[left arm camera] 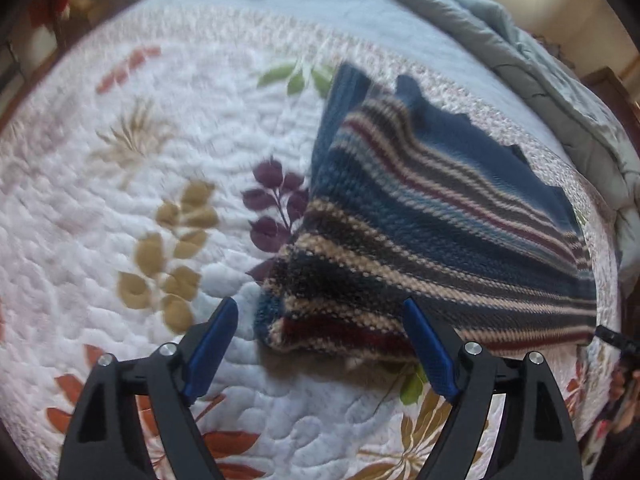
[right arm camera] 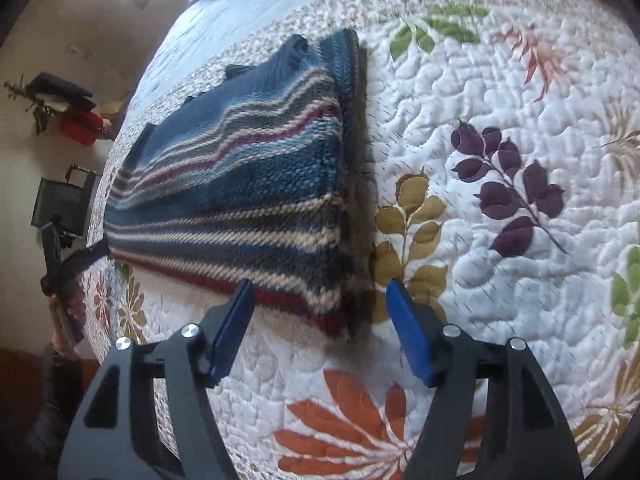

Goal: Fold small clothes
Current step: 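Open both grippers and release the folded hem onto the sweater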

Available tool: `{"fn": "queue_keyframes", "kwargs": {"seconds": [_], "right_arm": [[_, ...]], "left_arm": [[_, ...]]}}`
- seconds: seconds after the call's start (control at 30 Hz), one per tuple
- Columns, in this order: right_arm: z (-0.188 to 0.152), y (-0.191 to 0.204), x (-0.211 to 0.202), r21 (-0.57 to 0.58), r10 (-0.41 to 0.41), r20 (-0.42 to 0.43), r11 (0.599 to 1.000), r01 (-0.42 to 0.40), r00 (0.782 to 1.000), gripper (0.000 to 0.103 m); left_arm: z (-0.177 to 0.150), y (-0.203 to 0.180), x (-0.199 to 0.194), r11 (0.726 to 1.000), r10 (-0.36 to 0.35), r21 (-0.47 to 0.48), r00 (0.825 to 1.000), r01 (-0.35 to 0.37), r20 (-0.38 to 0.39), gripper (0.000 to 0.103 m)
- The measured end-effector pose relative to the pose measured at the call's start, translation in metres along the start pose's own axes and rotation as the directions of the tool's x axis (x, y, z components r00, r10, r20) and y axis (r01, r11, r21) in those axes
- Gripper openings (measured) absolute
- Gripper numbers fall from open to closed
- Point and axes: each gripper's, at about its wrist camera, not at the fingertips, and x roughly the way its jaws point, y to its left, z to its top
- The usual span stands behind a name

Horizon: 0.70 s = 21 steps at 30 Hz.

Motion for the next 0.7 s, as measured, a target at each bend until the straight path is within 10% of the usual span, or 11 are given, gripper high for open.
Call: {"fn": "queue_keyframes", "kwargs": {"seconds": [0.27,0.43,0.7], "right_arm": [[0.006,0.007,0.033,0.005,0.075,-0.054,0.997,-0.075,0.996,0.061],[0.008,0.012,0.040,-0.001,0.098,-0.059,0.995,-0.098,0.993,0.049],[0.004,0.026,0.034,-0.009,0.095,-0.045,0.995,-0.096,0.994,0.022]], "left_arm": [[0.002,-0.007,0.020,0.994,-0.095,-0.049,0.995,0.093,-0.044,0.085],[0.003,-0.015,0.023,0.973,-0.219,-0.092,0.972,0.211,-0.086,0.048],[0.002,-0.034,0.029,0.982,-0.136,-0.142,0.988,0.126,-0.066,0.034]]}}
